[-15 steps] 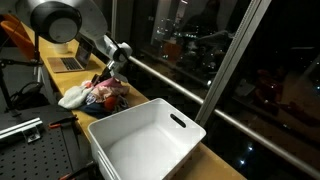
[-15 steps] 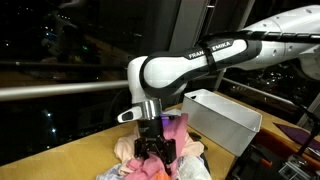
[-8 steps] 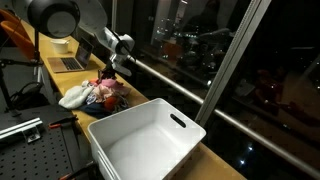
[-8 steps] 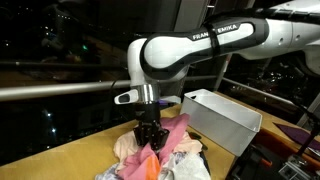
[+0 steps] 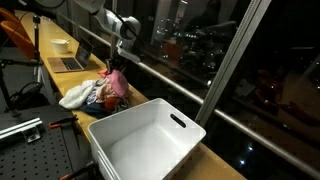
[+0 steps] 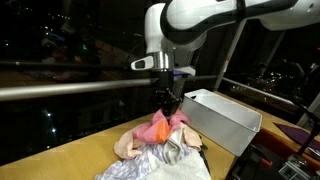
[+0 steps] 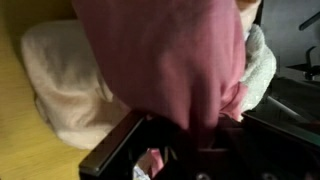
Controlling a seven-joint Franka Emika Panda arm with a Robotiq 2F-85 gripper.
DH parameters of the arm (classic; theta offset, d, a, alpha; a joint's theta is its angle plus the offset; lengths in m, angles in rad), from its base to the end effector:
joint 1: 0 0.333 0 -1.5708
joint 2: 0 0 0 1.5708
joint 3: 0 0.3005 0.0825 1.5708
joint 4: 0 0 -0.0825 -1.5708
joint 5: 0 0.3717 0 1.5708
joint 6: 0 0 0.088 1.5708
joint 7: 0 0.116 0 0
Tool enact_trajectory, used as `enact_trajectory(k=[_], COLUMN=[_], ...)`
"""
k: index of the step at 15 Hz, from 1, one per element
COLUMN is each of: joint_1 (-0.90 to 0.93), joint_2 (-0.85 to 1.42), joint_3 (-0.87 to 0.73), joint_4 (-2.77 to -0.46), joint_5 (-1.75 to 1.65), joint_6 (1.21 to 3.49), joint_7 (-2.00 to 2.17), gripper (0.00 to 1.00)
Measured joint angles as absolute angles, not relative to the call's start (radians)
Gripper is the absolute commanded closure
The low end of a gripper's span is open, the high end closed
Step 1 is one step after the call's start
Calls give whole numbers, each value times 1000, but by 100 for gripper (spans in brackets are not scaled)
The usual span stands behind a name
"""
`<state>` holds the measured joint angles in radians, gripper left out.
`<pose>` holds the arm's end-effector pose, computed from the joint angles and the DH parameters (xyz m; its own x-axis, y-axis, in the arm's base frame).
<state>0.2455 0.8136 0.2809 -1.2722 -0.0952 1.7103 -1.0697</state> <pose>0.6118 0.2986 0.2419 -0.0172 0.9981 -0.0587 0.9352 -0.0047 -0.3542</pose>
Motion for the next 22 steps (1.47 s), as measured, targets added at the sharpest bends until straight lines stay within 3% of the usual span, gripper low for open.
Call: enact_trajectory(k=[14,22], joint_1=[83,21], joint_2=[135,-77], joint_3=[149,42], joint_4=[-1653,-1722], joint_5=[-208,-235], joint_6=[1587,1547], joint_7=[-1074,-1146], gripper=[96,96])
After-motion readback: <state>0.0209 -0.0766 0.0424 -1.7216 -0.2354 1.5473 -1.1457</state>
